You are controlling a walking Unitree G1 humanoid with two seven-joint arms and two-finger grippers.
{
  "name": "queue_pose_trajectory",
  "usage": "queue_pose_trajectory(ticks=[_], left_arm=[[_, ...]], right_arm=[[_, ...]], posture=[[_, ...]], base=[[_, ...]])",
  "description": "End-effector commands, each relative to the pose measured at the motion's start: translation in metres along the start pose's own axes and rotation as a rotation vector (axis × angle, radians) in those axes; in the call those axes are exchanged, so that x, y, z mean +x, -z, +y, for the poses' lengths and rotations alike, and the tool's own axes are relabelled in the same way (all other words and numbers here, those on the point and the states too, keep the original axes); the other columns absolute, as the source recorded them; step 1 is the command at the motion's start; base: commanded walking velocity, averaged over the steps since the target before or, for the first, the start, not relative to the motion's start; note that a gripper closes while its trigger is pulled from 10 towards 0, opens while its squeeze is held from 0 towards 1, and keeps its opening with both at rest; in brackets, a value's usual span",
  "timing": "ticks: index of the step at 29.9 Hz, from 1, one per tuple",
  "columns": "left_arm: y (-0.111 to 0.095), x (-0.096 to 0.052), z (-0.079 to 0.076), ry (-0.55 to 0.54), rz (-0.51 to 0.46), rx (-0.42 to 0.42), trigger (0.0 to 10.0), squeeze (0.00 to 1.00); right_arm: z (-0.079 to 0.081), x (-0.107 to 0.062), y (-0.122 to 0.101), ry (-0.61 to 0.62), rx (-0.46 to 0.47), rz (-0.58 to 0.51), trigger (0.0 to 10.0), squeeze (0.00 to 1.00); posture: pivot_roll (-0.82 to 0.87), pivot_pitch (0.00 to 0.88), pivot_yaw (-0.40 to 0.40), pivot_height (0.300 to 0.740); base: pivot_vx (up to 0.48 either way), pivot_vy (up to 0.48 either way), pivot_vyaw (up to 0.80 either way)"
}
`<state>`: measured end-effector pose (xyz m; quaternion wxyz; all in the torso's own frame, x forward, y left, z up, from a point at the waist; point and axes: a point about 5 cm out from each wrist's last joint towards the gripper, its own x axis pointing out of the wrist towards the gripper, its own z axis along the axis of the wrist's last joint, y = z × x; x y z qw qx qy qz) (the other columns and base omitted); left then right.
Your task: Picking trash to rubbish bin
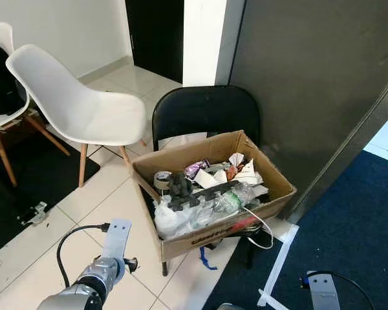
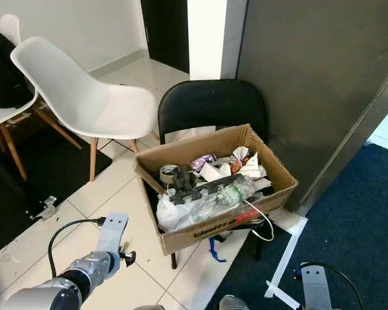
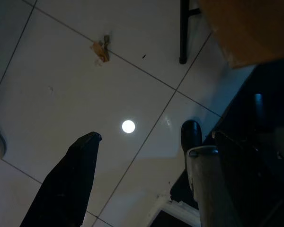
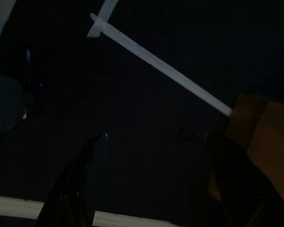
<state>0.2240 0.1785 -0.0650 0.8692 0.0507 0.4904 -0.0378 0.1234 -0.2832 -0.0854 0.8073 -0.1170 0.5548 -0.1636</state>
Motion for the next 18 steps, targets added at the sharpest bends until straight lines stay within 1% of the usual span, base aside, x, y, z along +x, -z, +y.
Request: queue_pose_trajectory(ticks=[1, 10, 18], left_arm=[[0.002, 0.0, 0.001, 0.0, 0.014, 0.013, 10.0, 0.0], [0.003, 0.0, 0.001, -0.001, 0.015, 0.014, 10.0, 0.0], [0.003, 0.0, 0.001, 0.005, 0.019, 0.027, 10.0, 0.0]], right_arm=[[0.005, 0.0, -0.002, -0.021, -0.038, -0.008, 10.0, 0.0], [0.015, -0.001, 0.004, -0.063, -0.105, 0.005, 10.0, 0.0], [0.015, -0.001, 0.004, -0.081, -0.155, 0.003, 10.0, 0.0]], posture=[[0.02, 0.0, -0.004, 0.74], [0.02, 0.0, 0.003, 0.74], [0.02, 0.0, 0.005, 0.74]], base=[[-0.307, 0.0, 0.0], [-0.307, 0.0, 0.0], [-0.312, 0.0, 0.0]])
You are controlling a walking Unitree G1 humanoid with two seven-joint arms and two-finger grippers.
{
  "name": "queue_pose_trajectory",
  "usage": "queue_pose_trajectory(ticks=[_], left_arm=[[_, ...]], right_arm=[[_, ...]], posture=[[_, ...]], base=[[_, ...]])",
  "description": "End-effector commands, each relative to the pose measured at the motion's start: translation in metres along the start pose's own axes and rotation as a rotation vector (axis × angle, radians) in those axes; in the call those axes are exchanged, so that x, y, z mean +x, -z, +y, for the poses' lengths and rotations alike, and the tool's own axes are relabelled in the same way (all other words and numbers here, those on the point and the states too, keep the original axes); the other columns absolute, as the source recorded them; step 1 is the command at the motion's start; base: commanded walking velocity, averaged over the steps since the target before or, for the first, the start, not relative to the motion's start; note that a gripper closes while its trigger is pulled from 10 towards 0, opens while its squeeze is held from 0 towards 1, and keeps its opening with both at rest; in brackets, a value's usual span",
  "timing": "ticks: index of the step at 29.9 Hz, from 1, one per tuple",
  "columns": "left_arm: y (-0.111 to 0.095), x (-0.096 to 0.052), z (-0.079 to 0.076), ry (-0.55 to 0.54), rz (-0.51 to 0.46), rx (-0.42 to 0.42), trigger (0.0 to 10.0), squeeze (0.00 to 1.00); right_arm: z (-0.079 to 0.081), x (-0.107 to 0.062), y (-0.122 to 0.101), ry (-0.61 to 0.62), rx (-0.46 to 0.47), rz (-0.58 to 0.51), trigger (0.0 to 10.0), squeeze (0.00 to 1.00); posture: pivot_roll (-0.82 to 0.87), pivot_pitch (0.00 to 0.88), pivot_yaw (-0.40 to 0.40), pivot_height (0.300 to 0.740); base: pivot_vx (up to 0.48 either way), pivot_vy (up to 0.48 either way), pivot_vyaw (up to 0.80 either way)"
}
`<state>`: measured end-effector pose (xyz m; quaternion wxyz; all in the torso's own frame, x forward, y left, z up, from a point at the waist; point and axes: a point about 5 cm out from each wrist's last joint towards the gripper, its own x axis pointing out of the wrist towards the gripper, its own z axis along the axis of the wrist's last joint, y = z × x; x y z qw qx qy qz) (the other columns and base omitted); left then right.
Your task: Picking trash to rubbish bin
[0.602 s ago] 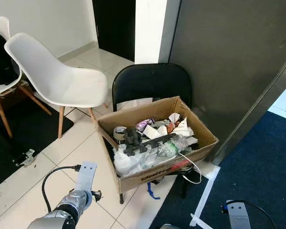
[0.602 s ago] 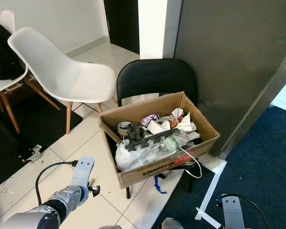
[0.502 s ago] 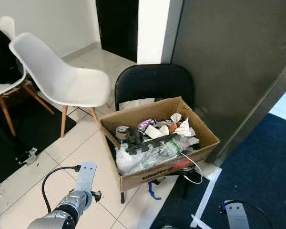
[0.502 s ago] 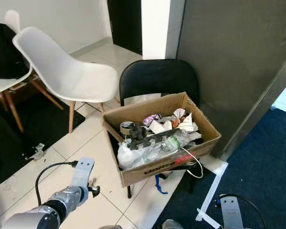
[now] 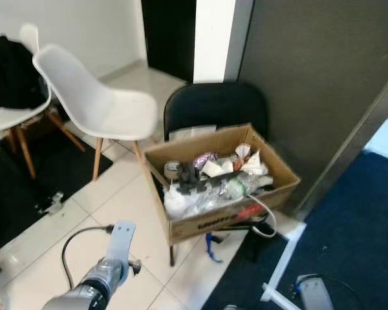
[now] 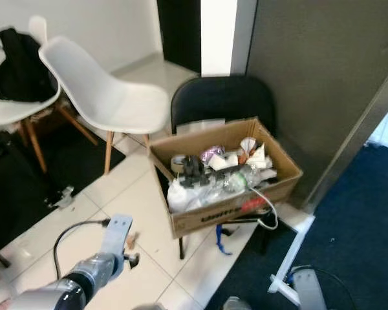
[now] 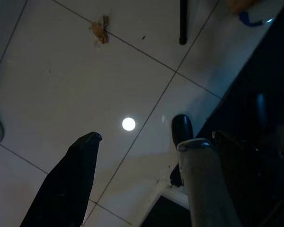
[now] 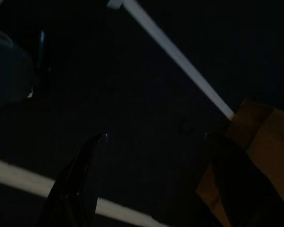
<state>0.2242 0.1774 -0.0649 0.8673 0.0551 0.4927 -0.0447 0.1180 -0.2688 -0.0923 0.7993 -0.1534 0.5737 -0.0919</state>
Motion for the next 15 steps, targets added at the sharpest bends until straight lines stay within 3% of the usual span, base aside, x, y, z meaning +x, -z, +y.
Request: queue_pose_trajectory(ticks=[1, 15], left_arm=[[0.0034, -0.0003, 0.002, -0.003, 0.013, 0.013, 10.0, 0.0], [0.0031, -0.0002, 0.0008, 0.003, 0.013, 0.014, 10.0, 0.0]], right_arm=[[-0.0013, 0.0002, -0.0036, -0.004, -0.011, -0.007, 10.0, 0.0], [-0.0059, -0.0001, 0.0036, -0.01, -0.045, 0.001, 10.0, 0.0]], posture=[[0.02, 0.0, 0.005, 0.74], [0.02, 0.0, 0.003, 0.74]], base=[[-0.315, 0.0, 0.0], [-0.311, 0.0, 0.0]])
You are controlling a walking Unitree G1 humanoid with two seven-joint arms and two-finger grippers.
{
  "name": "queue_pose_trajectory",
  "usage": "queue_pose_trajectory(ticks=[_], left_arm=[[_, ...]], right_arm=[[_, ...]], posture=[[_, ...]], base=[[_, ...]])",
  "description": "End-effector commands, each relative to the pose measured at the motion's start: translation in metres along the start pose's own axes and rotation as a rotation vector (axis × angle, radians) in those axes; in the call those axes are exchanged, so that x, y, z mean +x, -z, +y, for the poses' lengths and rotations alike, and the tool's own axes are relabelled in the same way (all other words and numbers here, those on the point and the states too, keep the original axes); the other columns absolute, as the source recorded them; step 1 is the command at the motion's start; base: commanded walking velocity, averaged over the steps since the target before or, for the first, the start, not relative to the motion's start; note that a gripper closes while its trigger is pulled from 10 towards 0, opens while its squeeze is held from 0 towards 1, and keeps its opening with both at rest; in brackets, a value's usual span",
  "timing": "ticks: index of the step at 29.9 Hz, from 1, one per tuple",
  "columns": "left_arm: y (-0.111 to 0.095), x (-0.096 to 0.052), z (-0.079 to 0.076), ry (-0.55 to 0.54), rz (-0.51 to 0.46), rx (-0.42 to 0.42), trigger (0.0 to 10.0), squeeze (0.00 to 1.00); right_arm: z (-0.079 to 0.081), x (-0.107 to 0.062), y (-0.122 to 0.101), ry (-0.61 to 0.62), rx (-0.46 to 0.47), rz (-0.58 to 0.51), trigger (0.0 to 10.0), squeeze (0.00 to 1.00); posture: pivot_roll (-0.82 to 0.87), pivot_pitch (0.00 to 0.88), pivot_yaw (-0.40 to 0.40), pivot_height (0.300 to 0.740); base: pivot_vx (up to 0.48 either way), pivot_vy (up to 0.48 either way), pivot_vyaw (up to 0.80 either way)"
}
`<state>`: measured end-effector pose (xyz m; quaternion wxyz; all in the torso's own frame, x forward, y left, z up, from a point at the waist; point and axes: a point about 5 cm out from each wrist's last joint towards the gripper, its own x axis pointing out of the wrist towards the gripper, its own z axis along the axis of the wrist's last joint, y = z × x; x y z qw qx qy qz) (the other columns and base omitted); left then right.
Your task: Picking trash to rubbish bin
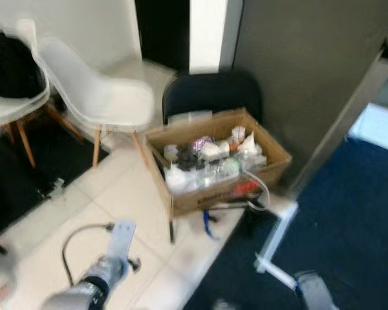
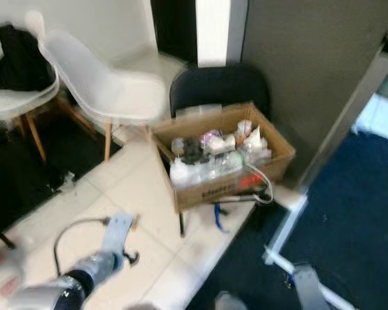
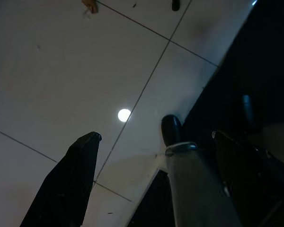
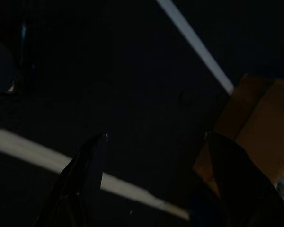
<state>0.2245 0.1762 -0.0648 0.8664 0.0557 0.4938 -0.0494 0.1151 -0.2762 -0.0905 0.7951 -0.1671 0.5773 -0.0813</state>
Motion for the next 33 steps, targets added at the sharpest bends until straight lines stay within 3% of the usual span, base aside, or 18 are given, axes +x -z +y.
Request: queue_pose_trajectory(ticks=[1, 33], left_arm=[[0.0035, -0.0002, 0.0019, -0.004, 0.01, 0.009, 10.0, 0.0], [0.0021, -0.0002, 0.0009, 0.007, 0.011, 0.027, 10.0, 0.0]], right_arm=[[0.0017, -0.0001, 0.0009, -0.009, -0.011, -0.003, 10.0, 0.0], [0.0105, 0.0, -0.0064, -0.029, -0.05, -0.023, 10.0, 0.0]], posture=[[0.02, 0.0, 0.003, 0.74], [0.02, 0.0, -0.002, 0.74]], base=[[-0.311, 0.0, 0.0], [-0.341, 0.0, 0.0]])
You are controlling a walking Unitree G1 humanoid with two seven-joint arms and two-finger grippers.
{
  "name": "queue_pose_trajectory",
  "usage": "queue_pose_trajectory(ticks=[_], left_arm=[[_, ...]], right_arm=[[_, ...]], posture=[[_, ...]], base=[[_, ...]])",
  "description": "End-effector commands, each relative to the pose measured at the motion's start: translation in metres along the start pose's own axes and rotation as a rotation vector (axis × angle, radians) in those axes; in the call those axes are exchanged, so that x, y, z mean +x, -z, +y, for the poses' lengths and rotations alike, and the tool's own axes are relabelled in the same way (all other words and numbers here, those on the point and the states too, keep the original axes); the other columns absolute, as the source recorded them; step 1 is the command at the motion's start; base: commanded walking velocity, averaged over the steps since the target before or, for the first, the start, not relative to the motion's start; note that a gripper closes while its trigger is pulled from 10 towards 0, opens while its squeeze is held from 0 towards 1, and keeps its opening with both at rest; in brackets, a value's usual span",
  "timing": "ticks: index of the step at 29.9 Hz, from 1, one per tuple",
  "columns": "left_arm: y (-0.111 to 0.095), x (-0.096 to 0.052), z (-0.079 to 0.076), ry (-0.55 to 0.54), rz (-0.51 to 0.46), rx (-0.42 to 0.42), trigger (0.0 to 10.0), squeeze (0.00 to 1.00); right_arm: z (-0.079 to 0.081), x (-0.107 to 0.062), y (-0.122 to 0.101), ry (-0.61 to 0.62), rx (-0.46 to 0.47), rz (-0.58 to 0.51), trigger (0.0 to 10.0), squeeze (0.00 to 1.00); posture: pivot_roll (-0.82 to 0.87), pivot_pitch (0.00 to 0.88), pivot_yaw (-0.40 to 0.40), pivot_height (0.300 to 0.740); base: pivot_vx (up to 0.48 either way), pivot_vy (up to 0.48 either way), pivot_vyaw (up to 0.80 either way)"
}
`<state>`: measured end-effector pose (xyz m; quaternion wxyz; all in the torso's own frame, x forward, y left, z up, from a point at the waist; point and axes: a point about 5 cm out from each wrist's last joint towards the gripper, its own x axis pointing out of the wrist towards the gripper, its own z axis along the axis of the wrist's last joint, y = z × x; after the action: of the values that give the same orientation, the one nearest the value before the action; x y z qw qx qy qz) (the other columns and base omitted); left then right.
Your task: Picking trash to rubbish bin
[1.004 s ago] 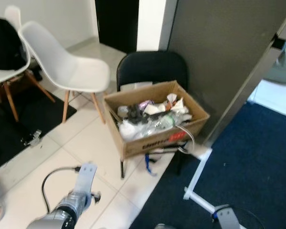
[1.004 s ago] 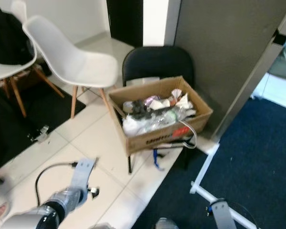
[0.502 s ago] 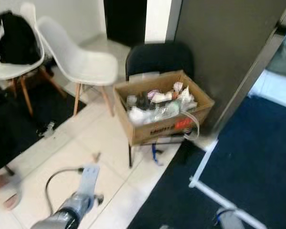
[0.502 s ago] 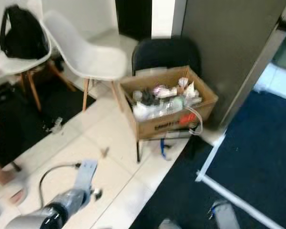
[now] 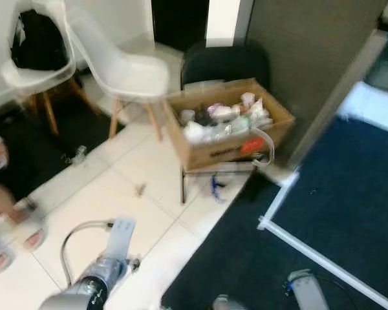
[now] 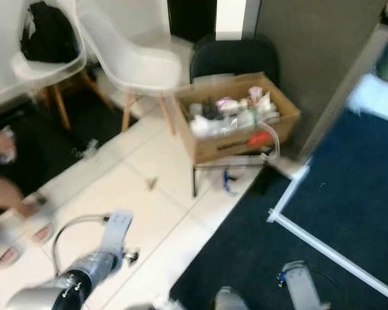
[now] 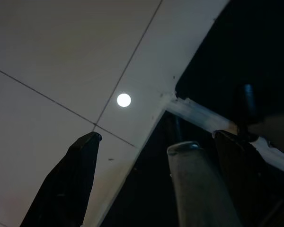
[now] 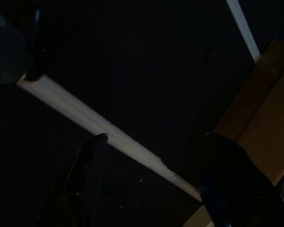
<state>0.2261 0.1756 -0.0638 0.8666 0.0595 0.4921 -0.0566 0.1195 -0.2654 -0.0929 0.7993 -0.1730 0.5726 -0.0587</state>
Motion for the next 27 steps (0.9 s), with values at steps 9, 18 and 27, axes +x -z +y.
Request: queue_pose_trajectory(ticks=[9, 18, 27], left_arm=[[0.0042, -0.0001, 0.0005, 0.003, 0.016, 0.018, 10.0, 0.0], [0.0039, 0.0, -0.0004, 0.007, 0.016, 0.016, 10.0, 0.0], [0.0017, 0.0002, -0.0021, 0.011, 0.012, 0.011, 10.0, 0.0]], right_arm=[[-0.0018, 0.0002, -0.0032, -0.001, -0.025, -0.007, 10.0, 0.0], [-0.0022, 0.0002, -0.0035, -0.001, -0.027, -0.008, 10.0, 0.0], [-0.0047, 0.0003, -0.0044, 0.002, -0.025, -0.01, 10.0, 0.0]], posture=[[0.01, 0.0, -0.003, 0.74], [0.01, 0.0, -0.002, 0.74], [0.0, 0.0, -0.006, 0.74]], base=[[-0.368, 0.0, 0.0], [-0.367, 0.0, 0.0], [-0.365, 0.0, 0.0]])
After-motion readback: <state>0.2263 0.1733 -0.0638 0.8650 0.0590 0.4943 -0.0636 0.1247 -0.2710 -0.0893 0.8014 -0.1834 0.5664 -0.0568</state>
